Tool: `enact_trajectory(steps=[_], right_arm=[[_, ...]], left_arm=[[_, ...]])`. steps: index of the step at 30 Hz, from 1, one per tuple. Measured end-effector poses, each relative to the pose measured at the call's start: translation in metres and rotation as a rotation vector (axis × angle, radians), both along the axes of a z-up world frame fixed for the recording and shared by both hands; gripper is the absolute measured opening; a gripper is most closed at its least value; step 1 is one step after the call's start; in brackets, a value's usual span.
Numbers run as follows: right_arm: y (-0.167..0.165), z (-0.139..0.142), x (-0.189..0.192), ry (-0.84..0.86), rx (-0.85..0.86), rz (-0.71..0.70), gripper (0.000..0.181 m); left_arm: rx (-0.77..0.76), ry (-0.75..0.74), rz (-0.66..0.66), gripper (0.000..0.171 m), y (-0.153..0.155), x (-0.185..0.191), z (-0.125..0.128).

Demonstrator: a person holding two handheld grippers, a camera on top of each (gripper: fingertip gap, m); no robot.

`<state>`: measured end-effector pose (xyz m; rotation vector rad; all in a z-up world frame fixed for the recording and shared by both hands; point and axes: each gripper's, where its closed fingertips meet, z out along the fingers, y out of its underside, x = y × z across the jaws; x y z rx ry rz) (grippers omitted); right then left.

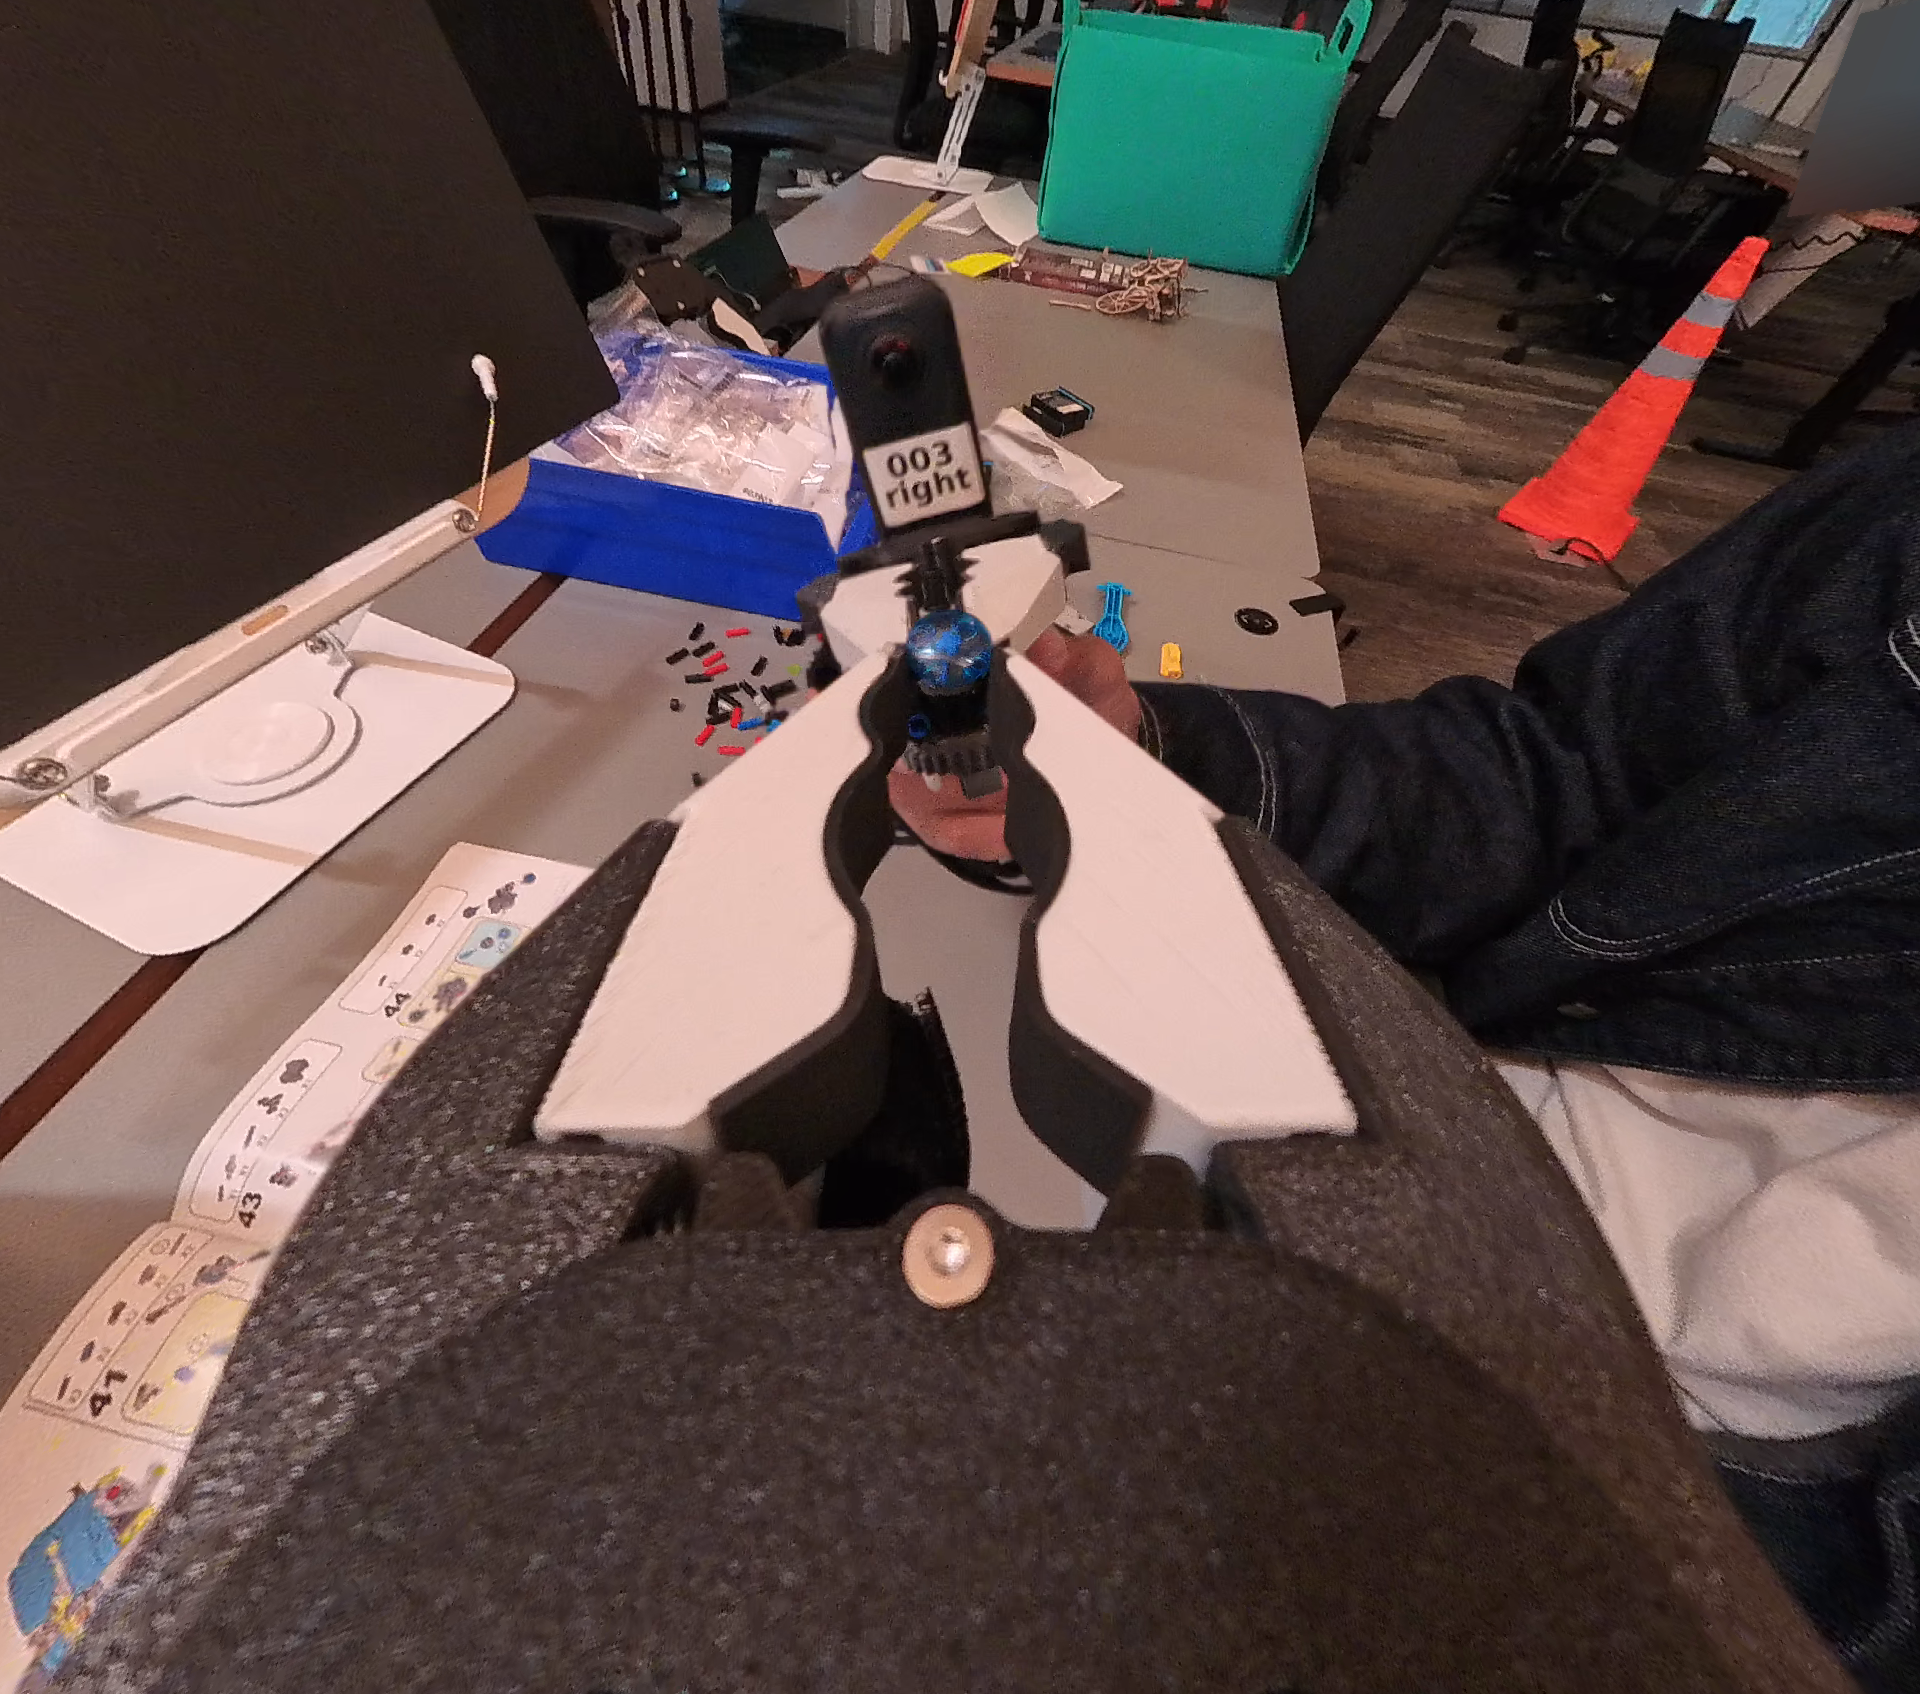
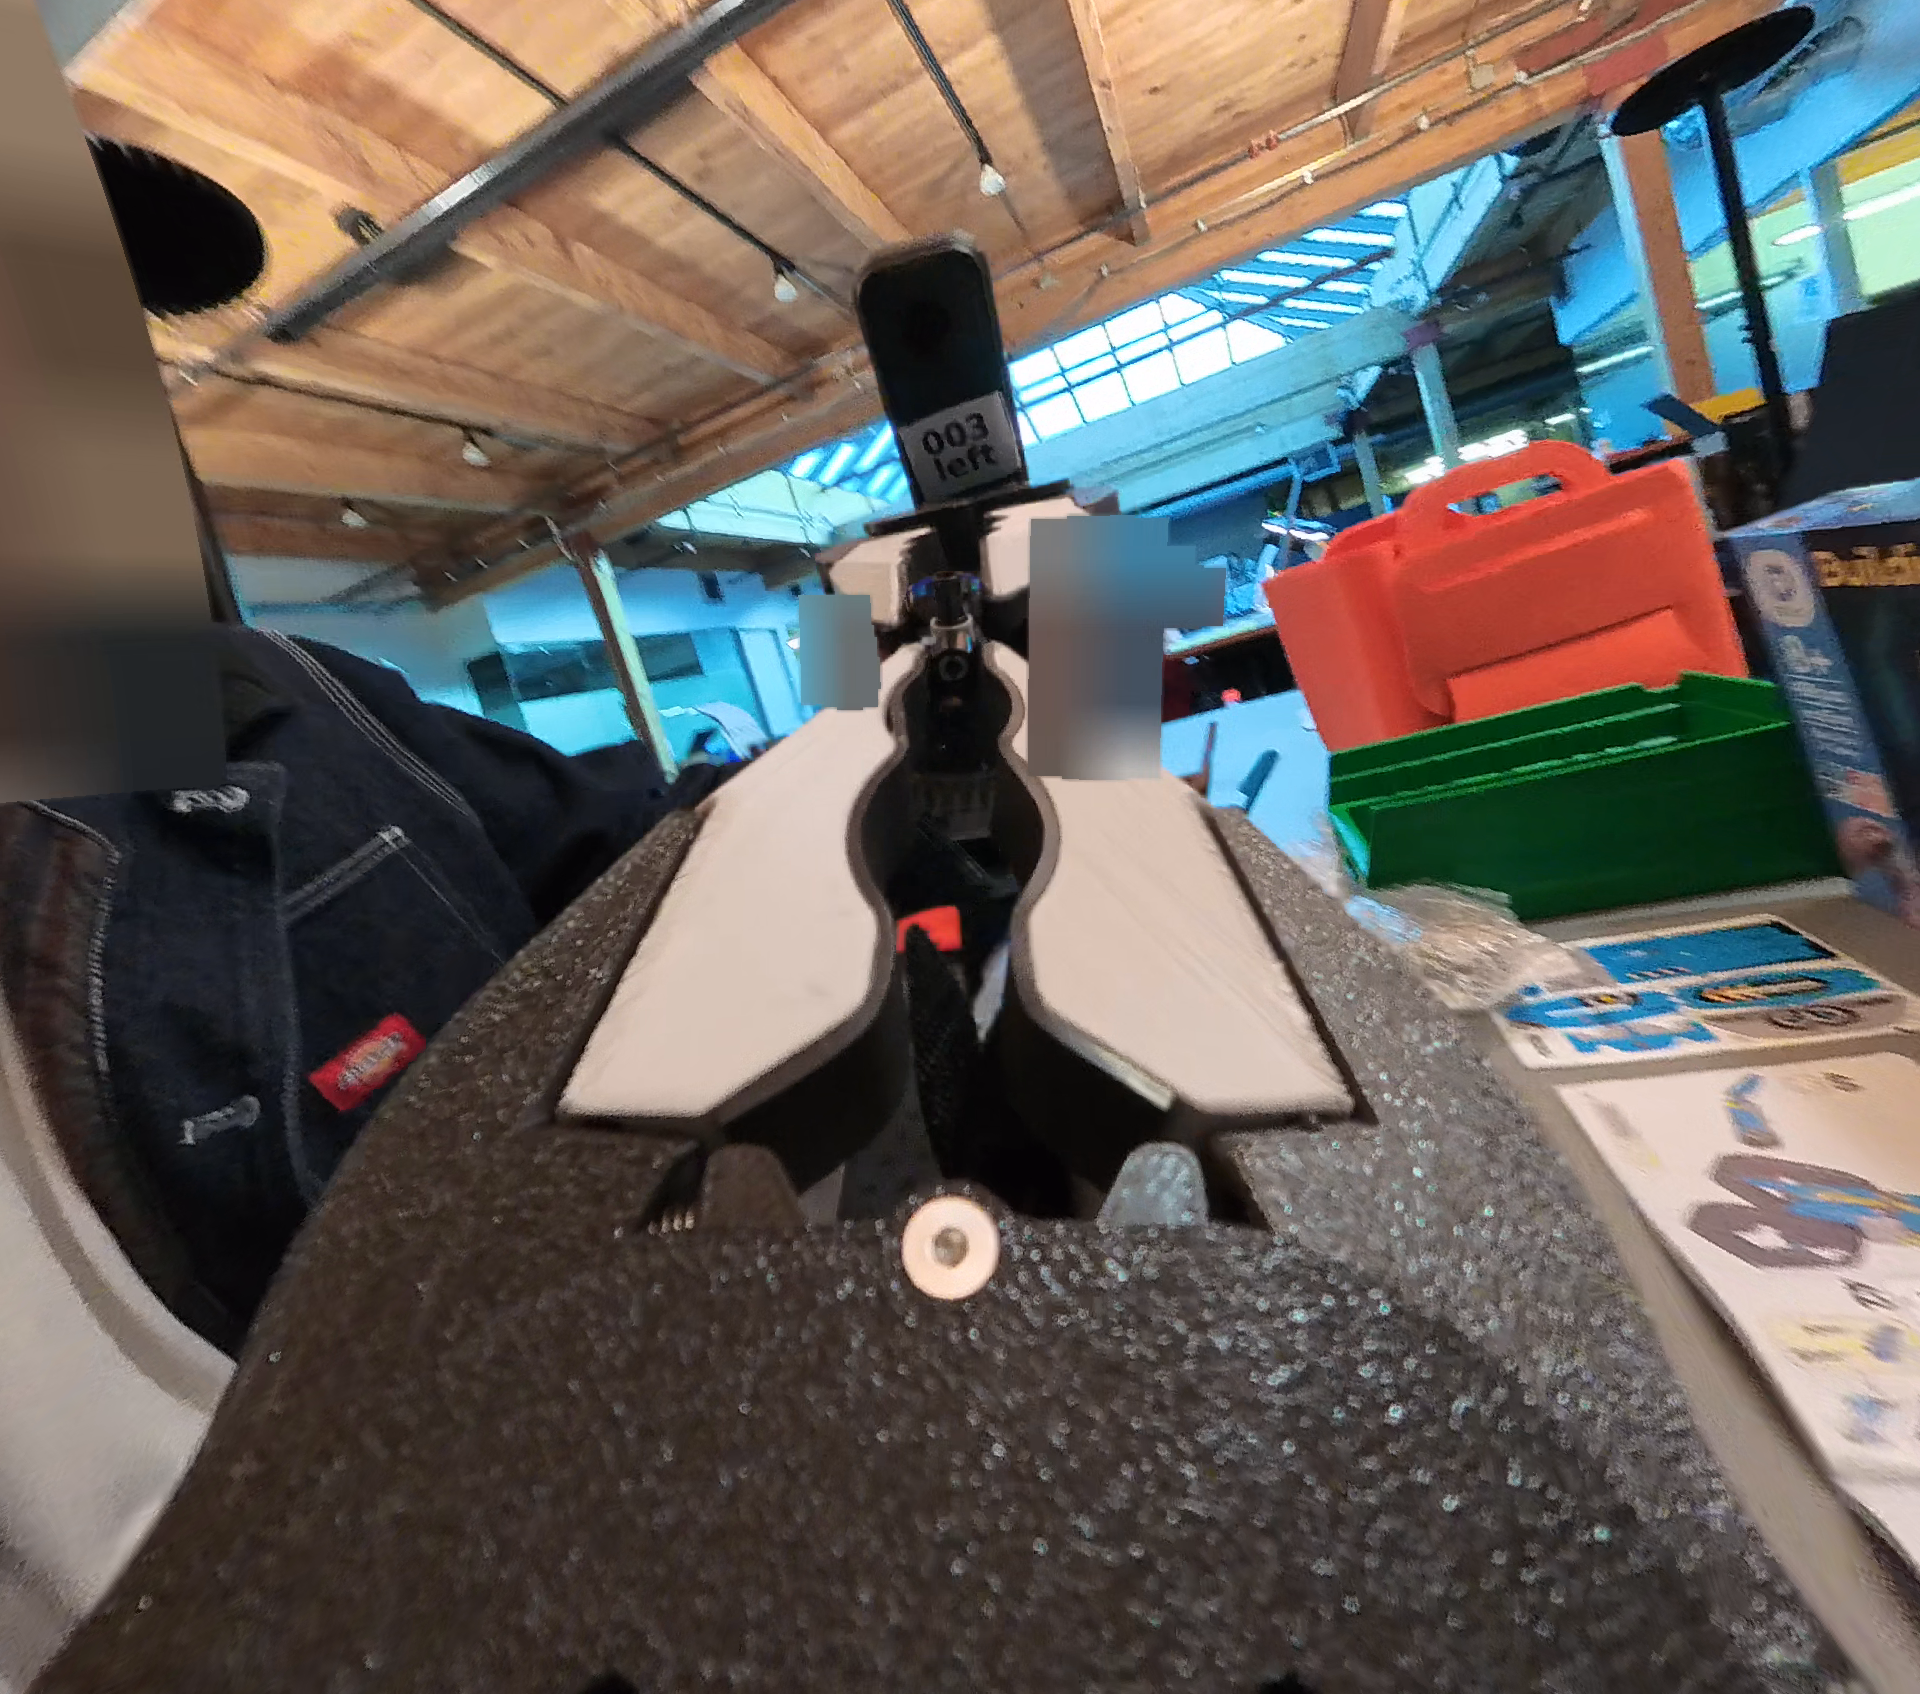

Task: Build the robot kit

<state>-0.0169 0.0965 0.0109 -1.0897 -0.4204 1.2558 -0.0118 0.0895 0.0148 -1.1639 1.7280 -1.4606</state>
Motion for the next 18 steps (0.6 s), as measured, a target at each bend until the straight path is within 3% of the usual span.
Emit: enact_trajectory(steps=[8, 18], right_arm=[[-0.002, 0.008, 0.003, 0.083, 0.018, 0.019, 0.006], [0.005, -0.002, 0.004, -0.027, -0.011, -0.048, 0.006]], left_arm=[[-0.053, -0.164, 0.035, 0.014, 0.000, -0.002, 0.006], [-0.183, -0.262, 0.074, 0.014, 0.011, 0.000, -0.004]])
